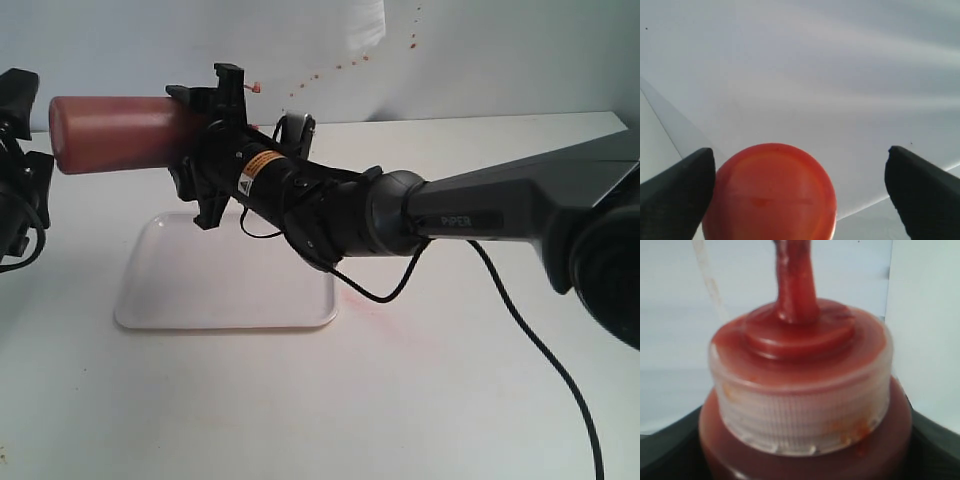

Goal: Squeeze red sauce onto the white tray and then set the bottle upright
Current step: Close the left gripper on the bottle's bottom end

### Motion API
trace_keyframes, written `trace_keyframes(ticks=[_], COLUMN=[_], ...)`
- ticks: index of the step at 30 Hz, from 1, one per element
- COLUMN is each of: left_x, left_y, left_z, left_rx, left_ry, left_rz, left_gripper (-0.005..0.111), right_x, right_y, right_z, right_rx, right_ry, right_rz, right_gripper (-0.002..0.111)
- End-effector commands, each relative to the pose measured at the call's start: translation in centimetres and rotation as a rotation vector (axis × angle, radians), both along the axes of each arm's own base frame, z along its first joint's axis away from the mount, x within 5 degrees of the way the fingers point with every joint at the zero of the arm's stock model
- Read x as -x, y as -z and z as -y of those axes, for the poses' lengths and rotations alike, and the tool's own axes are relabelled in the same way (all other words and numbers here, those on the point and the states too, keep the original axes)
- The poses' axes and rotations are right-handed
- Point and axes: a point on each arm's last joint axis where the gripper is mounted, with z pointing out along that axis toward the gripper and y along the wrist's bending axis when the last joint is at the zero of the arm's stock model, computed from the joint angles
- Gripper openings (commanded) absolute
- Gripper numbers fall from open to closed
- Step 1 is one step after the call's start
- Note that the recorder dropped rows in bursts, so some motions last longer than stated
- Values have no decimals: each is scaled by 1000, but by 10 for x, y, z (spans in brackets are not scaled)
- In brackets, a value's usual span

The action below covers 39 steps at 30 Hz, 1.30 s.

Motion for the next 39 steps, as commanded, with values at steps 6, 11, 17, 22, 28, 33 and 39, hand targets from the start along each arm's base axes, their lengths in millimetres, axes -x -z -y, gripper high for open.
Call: trace_keyframes(ticks=[6,11,17,22,28,33,39], left_x=[-1,-1,-1,-11,-17,-17,-17], left_y=[-2,-2,-1,-6,-6,-3,0], left_z=[4,4,5,10,12,13,14], left_rx=[-64,-64,-102,-98,-91,-81,-109], left_ry=[20,20,34,43,53,60,72], left_rz=[11,11,12,-16,-68,-102,-129], left_gripper=[86,86,86,86,86,86,86], right_x=[-1,-2,-2,-1,0,1,3], right_y=[-24,-29,-29,-31,-30,-28,-28], right_z=[0,2,2,2,0,-2,-4], right_rx=[-125,-180,-174,-205,-185,-153,-130], right_ry=[27,46,58,56,32,6,-23], right_rz=[65,92,104,95,96,103,127], right_gripper=[0,0,0,0,0,0,0])
